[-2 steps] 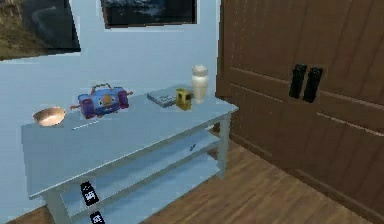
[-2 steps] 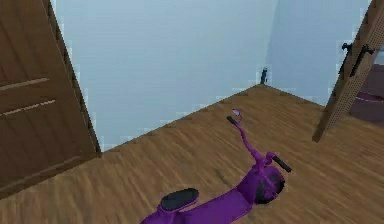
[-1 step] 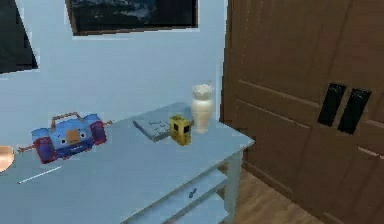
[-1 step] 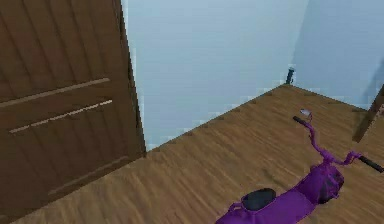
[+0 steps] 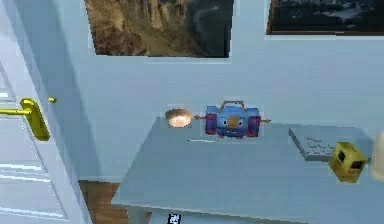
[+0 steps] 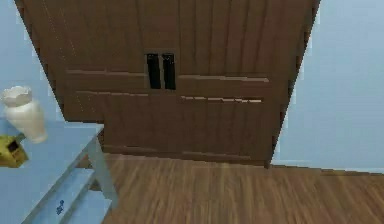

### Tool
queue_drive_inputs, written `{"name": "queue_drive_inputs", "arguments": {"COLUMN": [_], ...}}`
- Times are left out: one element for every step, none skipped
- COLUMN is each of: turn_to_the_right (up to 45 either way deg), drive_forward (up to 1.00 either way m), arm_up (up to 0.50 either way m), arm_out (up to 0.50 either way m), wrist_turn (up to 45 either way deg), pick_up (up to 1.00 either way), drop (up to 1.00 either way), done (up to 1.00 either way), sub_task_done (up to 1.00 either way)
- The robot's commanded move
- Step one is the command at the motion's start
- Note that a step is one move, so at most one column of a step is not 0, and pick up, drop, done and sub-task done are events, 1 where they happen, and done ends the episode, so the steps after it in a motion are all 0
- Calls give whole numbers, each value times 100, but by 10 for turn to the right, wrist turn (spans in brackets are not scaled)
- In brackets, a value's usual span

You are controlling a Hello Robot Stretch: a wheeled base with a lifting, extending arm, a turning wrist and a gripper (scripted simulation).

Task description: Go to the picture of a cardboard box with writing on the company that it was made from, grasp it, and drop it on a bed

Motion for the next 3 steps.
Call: {"name": "queue_drive_inputs", "arguments": {"turn_to_the_right": [-420, 450, 450], "drive_forward": [0, 0, 0], "arm_up": [0, 0, 0], "arm_out": [0, 0, 0], "wrist_turn": [0, 0, 0], "pick_up": [0, 0, 0], "drop": [0, 0, 0], "done": [0, 0, 0], "sub_task_done": [0, 0, 0]}}
